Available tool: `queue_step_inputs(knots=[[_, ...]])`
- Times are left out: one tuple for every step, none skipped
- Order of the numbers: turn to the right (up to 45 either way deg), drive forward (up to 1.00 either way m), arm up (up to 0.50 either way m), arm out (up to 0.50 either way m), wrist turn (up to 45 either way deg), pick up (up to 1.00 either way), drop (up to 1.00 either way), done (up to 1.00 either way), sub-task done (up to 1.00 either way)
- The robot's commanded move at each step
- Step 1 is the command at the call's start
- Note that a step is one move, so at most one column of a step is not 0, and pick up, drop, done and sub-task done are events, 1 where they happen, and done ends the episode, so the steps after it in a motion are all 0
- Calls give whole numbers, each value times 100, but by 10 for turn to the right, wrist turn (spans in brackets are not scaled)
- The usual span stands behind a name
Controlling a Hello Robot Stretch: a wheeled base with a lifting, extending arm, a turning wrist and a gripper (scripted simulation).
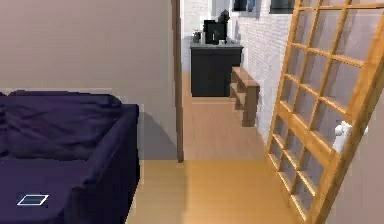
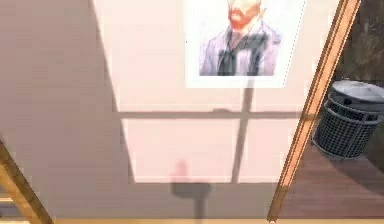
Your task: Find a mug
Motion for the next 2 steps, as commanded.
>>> queue_step_inputs(knots=[[30,0,0,0,0,0,0,0,0],[0,100,0,0,0,0,0,0,0]])
